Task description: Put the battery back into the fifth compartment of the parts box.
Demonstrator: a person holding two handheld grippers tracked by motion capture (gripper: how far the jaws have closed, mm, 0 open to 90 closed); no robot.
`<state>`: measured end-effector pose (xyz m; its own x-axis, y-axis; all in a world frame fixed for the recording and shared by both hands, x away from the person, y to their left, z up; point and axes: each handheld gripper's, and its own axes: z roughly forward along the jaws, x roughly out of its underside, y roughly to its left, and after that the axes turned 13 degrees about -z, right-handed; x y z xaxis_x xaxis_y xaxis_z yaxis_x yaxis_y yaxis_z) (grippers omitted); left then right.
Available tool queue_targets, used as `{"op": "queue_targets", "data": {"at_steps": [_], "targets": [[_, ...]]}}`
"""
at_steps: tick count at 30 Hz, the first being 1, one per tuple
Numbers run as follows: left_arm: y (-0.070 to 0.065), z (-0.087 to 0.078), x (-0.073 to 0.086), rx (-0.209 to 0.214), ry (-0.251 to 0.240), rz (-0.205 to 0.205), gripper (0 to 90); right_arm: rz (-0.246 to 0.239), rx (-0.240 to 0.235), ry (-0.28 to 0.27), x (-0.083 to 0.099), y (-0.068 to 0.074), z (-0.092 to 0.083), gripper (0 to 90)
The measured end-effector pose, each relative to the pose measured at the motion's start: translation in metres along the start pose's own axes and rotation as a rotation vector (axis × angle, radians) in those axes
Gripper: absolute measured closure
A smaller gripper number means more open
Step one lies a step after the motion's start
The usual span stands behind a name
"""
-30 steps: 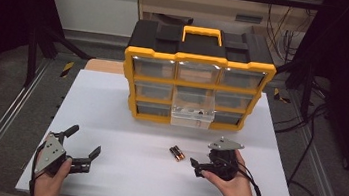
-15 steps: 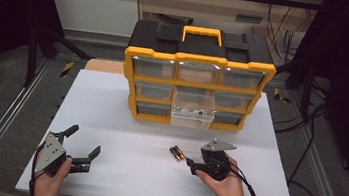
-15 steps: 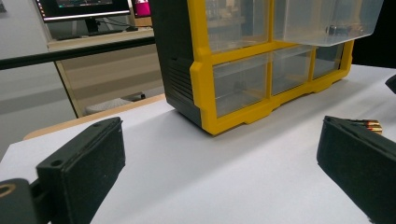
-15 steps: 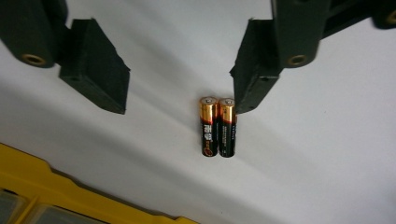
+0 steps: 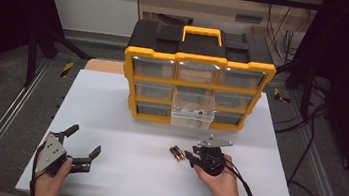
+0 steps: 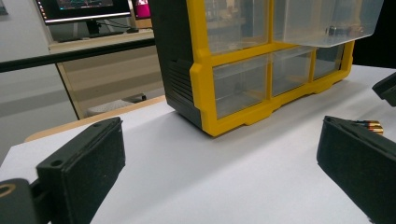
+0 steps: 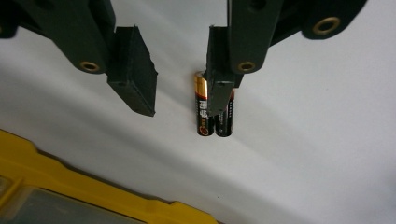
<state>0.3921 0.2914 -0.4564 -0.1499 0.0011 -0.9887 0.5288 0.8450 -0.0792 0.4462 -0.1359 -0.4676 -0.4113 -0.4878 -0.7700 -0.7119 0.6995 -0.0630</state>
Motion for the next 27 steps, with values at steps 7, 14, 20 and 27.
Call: {"op": "queue_targets", "data": {"at_steps": [7,14,20,27], "targets": [[0.000,0.001,0.001,0.001,0.005,0.001,1.0,-0.014,-0.040,0.008,-0.005,0.003,0.014,73.6],[-0.001,0.002,0.000,0.005,0.004,0.005,1.1,-0.020,-0.055,0.040,-0.008,0.007,0.021,76.0],[-0.001,0.002,0.001,0.006,0.008,0.005,1.1,-0.050,-0.047,0.061,-0.008,0.008,0.025,77.3],[-0.002,0.002,0.001,0.009,0.011,0.012,1.1,-0.052,-0.039,0.088,-0.007,0.005,0.032,76.7]]}}
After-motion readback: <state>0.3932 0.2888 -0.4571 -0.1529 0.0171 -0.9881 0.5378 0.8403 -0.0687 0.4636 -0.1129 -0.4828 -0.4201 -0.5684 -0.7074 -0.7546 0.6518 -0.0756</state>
